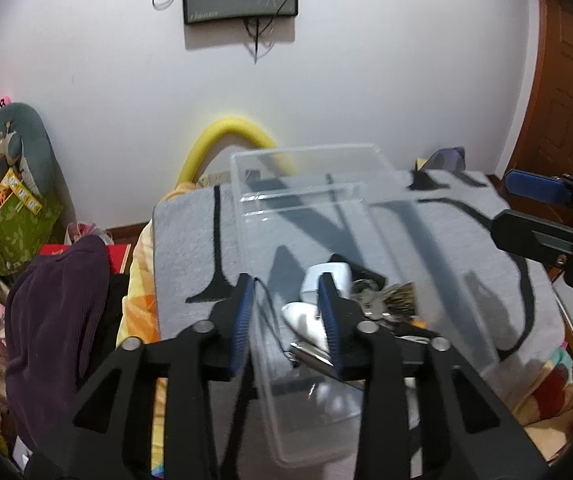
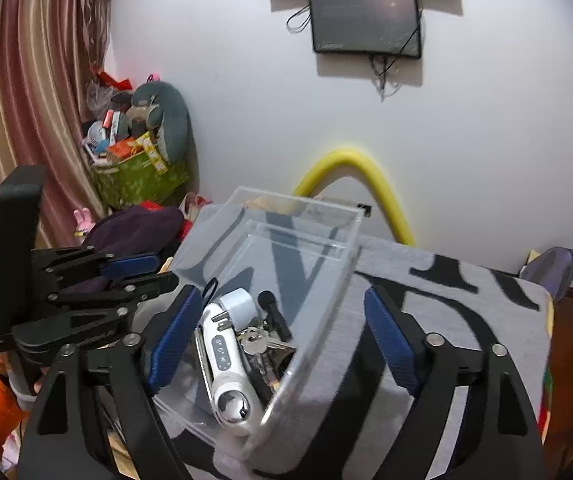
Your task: Organize rigid objects
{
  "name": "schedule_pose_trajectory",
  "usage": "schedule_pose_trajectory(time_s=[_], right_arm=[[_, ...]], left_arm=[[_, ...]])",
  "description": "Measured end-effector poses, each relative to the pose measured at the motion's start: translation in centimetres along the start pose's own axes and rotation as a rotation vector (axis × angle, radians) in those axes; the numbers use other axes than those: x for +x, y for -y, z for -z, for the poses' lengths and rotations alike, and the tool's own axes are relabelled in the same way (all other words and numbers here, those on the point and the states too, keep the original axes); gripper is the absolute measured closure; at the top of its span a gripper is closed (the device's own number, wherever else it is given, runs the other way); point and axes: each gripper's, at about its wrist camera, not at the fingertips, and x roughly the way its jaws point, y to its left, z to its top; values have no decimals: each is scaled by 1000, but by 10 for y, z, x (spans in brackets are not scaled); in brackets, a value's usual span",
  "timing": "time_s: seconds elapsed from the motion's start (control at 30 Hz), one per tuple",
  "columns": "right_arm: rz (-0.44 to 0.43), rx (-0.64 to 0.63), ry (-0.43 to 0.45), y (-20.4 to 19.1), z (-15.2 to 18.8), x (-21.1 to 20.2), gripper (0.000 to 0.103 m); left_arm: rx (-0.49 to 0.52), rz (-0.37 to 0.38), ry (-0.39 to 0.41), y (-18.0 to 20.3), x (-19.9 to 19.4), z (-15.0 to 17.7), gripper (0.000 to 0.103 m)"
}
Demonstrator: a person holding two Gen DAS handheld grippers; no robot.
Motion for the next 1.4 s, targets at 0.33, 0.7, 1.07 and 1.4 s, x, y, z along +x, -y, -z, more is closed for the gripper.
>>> schedule_pose_trajectory(time_s=[0.33, 0.7, 1.07, 1.4], right_arm=[[31, 68, 31, 18, 24, -27, 16], [51, 64, 63, 9, 63, -45, 7], [70, 59, 102, 0, 71, -59, 3], [75, 73, 101, 3, 72, -59, 3]], left_arm=[[-6, -50, 193, 23, -51, 17, 7], [-41, -25, 242, 35, -57, 44, 3], [-16, -16, 252, 47, -63, 53, 3], [-7, -19, 254, 51, -64, 55, 3]])
